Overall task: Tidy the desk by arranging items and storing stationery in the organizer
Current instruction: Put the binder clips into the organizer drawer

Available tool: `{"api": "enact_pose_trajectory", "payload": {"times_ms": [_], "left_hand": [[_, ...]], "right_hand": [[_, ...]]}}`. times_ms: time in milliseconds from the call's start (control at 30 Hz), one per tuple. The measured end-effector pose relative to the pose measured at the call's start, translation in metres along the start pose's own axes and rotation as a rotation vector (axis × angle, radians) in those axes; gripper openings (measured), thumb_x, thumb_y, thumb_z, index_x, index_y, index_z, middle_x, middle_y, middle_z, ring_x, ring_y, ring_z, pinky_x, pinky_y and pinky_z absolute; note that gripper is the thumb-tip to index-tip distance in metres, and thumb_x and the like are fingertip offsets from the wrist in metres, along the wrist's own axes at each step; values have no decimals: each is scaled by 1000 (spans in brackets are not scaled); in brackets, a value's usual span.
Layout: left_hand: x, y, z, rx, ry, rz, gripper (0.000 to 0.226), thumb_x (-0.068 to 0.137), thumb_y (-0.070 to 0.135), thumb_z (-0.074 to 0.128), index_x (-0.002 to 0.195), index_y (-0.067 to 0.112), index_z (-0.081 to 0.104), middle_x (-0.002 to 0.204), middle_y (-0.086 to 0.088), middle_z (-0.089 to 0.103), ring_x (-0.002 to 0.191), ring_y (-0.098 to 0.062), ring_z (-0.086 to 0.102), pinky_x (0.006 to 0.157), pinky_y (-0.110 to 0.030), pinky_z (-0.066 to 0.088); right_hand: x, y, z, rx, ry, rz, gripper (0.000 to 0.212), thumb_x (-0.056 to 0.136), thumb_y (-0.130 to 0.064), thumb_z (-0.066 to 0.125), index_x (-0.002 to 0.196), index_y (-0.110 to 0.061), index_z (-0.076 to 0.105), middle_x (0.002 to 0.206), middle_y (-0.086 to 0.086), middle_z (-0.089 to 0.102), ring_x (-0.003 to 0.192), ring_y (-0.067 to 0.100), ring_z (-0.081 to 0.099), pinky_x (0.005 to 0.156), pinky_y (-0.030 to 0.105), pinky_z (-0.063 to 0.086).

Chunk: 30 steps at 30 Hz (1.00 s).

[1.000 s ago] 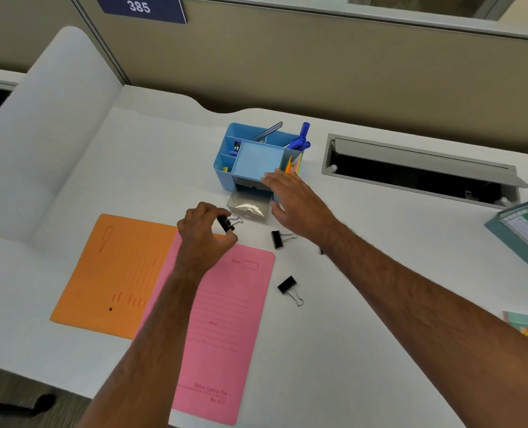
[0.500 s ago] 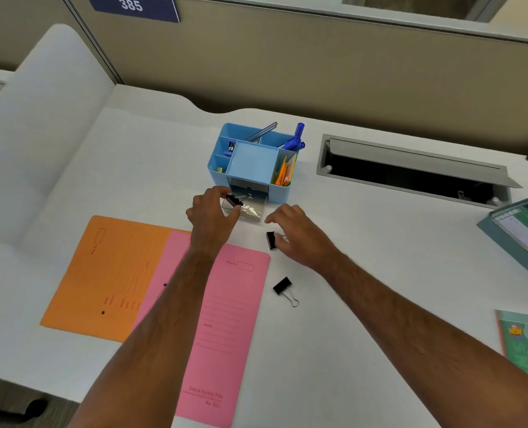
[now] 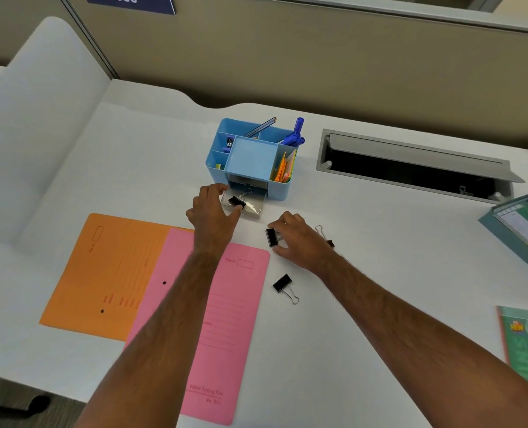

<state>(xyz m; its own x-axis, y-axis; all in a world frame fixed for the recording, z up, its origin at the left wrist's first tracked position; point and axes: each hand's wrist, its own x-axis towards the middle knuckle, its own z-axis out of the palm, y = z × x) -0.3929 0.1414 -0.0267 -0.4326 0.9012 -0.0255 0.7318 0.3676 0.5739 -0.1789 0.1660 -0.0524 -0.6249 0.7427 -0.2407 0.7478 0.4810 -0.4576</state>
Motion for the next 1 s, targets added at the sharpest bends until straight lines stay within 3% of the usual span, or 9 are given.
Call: {"api": "enact_pose_trajectory", "payload": {"times_ms": [300, 400, 500, 633, 800, 1000], "left_hand": [[-33, -11, 9, -148, 19, -120, 46, 90, 27, 77, 129, 25, 52, 130, 6, 56, 118, -20, 55, 105, -45, 36], [-46, -15, 14, -234, 4, -145, 44, 91, 28, 75, 128, 29, 51, 126, 11, 54, 115, -16, 52, 105, -50, 46], [-58, -16, 16, -322, -12, -187, 43, 92, 26, 74, 127, 29, 51, 123, 15, 50, 119, -17, 49, 99, -48, 53], [-71, -13, 18, -342, -28, -188, 42, 93, 25, 73, 128, 28, 51, 126, 13, 51, 121, -16, 47, 98, -40, 50], [-75, -15, 21, -323, -47, -196, 45, 93, 25, 74, 132, 24, 52, 130, 8, 53, 122, -17, 48, 100, -38, 49], [-74, -21, 21, -298, -61, -207, 44, 93, 25, 75, 131, 23, 53, 130, 6, 54, 122, -18, 48, 103, -41, 49]], "right_hand": [[3, -2, -5, -21, -9, 6, 44, 93, -34, 69, 132, -18, 54, 125, 3, 53, 115, 22, 51, 90, 39, 51], [3, -7, -12, 28, 20, 17, 43, 95, -39, 67, 132, -23, 52, 126, -1, 55, 111, 18, 56, 87, 40, 54], [6, -17, -25, 36, 106, 9, 43, 97, -40, 65, 135, -26, 50, 119, -7, 60, 96, 11, 58, 78, 32, 53], [20, -37, -44, 16, 141, -25, 47, 99, -36, 62, 142, -26, 47, 102, -4, 62, 82, 12, 54, 68, 30, 46], [50, -53, -46, -26, 132, -88, 48, 96, -32, 67, 141, -27, 48, 130, 0, 67, 106, 23, 67, 77, 35, 57], [77, -55, -42, -69, 55, -104, 47, 96, -28, 68, 138, -24, 49, 134, 3, 65, 112, 24, 66, 86, 36, 60]]}}
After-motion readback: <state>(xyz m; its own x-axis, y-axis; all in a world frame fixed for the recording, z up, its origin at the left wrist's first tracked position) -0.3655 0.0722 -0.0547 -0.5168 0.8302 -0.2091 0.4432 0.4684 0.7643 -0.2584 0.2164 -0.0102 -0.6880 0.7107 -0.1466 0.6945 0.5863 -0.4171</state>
